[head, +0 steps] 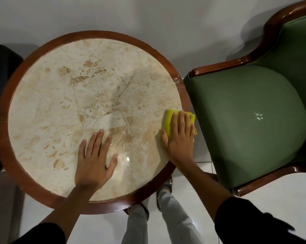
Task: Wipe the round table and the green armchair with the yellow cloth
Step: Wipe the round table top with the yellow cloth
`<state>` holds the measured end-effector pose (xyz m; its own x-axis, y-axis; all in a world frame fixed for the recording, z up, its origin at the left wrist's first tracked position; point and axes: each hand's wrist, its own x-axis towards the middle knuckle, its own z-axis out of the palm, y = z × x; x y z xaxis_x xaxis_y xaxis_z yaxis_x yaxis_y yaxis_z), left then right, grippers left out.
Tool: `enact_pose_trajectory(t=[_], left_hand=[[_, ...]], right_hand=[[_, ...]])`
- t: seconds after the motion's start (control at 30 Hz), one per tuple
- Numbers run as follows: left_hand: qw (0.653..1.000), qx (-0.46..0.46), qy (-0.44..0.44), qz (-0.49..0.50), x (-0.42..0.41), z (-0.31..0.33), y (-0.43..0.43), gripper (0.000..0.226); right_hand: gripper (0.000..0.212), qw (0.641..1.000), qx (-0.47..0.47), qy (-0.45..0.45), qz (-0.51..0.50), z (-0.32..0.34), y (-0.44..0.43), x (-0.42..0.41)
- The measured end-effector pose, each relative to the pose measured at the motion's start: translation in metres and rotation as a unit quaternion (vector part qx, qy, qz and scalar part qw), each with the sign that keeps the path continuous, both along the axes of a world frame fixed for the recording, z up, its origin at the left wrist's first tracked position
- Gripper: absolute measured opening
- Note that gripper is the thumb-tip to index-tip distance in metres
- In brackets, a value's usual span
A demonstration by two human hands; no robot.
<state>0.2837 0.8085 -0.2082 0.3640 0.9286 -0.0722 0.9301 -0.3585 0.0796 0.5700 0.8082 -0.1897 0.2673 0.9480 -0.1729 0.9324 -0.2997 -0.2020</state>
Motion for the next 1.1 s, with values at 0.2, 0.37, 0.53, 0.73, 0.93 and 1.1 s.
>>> enact_pose_trajectory(t=[0.2,0.37,0.53,0.73,0.93,1.1], left_hand=[[0.998,0.025,-0.057,0.021,0.013,0.015,0.025,0.052],[0.998,0.015,-0.030,0.059,0.033,0.019,0.078,0.064],[0.993,0.002,-0.006,0.117,0.040,0.007,0.097,0.069],[0.991,0.006,-0.009,0.133,0.040,-0.001,0.098,0.070],[0.992,0.056,0.012,0.108,0.036,-0.006,0.097,0.068],[0.992,0.032,0.007,0.125,0.041,-0.001,0.101,0.071]], right_hand=[[0.072,0.999,0.008,0.026,-0.026,0.003,0.102,0.036],[0.073,0.999,0.019,0.033,-0.008,0.003,0.048,0.019],[0.071,0.996,0.034,0.067,-0.047,-0.002,0.076,0.040],[0.068,0.998,0.021,0.029,-0.049,-0.001,0.209,0.032],[0.065,0.982,0.041,0.041,0.178,-0.004,0.129,-0.017],[0.069,0.991,0.009,0.004,0.131,-0.005,0.098,0.031]])
